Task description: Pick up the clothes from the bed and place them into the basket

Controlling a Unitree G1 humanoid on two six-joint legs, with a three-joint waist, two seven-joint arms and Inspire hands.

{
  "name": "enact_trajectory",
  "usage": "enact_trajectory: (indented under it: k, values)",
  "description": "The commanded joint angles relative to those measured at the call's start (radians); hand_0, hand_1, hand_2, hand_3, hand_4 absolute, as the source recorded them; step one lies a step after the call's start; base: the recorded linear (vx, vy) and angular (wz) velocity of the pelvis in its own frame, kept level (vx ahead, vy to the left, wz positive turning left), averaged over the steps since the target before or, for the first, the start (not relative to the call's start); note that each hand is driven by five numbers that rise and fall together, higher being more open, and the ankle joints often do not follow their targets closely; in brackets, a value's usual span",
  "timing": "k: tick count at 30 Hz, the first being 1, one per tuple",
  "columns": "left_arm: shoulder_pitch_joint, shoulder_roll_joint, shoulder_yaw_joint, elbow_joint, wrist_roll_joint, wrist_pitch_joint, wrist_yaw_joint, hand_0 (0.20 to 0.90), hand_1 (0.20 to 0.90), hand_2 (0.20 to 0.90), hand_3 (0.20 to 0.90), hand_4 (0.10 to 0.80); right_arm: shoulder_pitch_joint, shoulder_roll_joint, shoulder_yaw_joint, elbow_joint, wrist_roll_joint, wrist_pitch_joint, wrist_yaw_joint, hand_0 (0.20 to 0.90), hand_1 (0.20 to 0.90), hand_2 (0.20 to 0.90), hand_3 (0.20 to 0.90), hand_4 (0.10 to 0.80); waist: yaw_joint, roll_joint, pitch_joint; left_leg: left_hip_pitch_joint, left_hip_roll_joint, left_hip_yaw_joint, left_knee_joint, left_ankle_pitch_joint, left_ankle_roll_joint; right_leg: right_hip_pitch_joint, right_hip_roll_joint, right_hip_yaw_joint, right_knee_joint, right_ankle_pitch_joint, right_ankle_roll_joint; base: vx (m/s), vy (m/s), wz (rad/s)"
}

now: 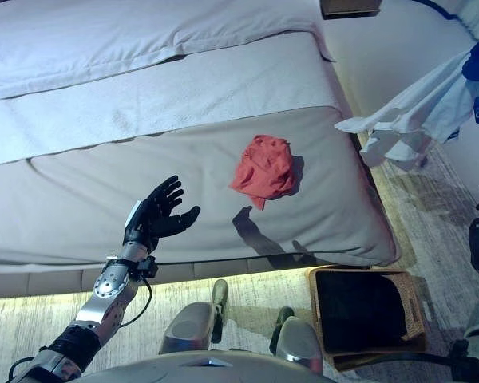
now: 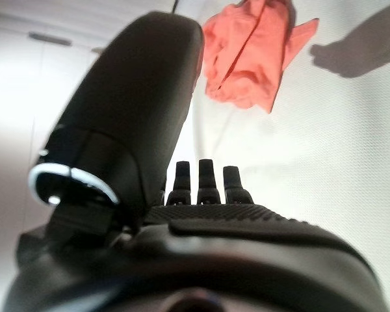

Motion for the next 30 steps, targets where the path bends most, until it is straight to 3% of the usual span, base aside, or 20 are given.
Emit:
enact_trajectory:
  k: [1, 10, 18, 30]
  values:
    - [-0.014, 0.011, -0.008, -0.011, 0.046, -0.066, -0.027, 0.900, 0.900, 0.900, 0.900, 0.800, 0.041, -0.117, 0.008, -0.105, -0.019, -0.110, -0.048, 0.300, 0.300, 0.300, 0.200, 0.100, -0.043, -0.030, -0.193, 0.021, 0.032, 0.038, 0.036, -0.141, -0.016, -0.032, 0.035, 0.028, -0.053, 0.042, -0.027, -0.045, 0.038, -0.31]
    - [-0.094, -0.020, 0.004, 0.079, 0.049, -0.033, -0.049, 0.900, 0.900, 0.900, 0.900, 0.800, 0.290, -0.141, -0.156, -0.305, -0.013, -0.084, -0.096, 0.300, 0.300, 0.300, 0.200, 0.100, -0.158, -0.028, -0.229, 0.077, 0.044, 0.110, -0.048, -0.138, -0.015, -0.041, 0.053, 0.139, -0.127, 0.097, 0.005, -0.052, 0.034, -0.29]
    - [-0.152, -0.055, 0.013, 0.145, 0.056, -0.028, -0.056, 0.900, 0.900, 0.900, 0.900, 0.800, 0.462, -0.126, -0.303, -0.354, 0.003, -0.093, -0.081, 0.300, 0.300, 0.300, 0.200, 0.100, -0.228, -0.023, -0.238, 0.104, 0.043, 0.160, -0.083, -0.146, -0.010, -0.062, 0.068, 0.217, -0.165, 0.136, 0.026, -0.036, 0.027, -0.30]
    - [-0.190, -0.094, 0.001, 0.158, 0.052, -0.010, -0.077, 0.900, 0.900, 0.900, 0.900, 0.800, 0.575, 0.019, -0.336, -0.329, 0.124, -0.087, 0.014, 0.300, 0.300, 0.300, 0.200, 0.100, -0.282, -0.020, -0.248, 0.120, 0.046, 0.228, -0.032, -0.191, -0.004, -0.086, 0.085, 0.280, -0.163, 0.150, 0.027, 0.013, 0.000, -0.22]
